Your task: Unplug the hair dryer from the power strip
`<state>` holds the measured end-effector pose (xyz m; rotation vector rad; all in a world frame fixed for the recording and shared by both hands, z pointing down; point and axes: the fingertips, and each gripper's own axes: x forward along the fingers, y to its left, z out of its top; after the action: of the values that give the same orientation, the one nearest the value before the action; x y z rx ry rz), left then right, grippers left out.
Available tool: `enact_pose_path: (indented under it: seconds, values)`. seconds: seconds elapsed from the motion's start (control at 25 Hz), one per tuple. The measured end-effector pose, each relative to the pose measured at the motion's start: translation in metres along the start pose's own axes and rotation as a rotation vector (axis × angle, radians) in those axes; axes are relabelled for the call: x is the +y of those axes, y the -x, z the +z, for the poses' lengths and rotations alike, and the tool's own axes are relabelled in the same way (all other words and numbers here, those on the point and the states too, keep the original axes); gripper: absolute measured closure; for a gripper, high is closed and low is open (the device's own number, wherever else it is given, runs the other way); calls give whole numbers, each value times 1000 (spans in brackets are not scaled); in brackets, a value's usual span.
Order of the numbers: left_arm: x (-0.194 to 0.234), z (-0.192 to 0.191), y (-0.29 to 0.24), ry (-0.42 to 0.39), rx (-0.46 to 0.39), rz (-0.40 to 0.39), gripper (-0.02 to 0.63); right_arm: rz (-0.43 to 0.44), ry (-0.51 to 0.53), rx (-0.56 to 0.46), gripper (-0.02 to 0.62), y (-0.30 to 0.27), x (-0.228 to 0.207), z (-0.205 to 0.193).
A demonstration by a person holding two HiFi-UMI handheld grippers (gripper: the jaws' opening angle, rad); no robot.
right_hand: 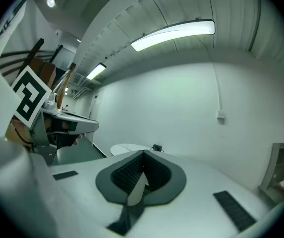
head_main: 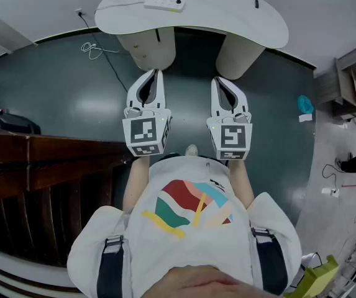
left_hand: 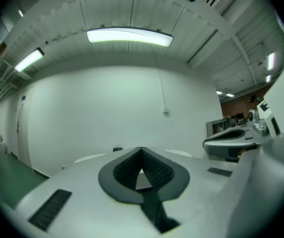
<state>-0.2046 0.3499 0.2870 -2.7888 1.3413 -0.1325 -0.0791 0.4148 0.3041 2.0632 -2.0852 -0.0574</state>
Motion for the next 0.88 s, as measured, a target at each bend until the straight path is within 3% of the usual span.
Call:
enact_pose_path:
  seconds: [0.48,0.68,0.88]
  values:
    - [-5,11,-25,-9,-14,-9,591,-10,6,-19,586,-7,-27,4]
    - [3,2,-30,1,19,19,591,47,-66,-18,586,-13,-30,-7]
    - [20,-9,-42,17,43,48,592,67,-39,9,586,-26,-23,-15]
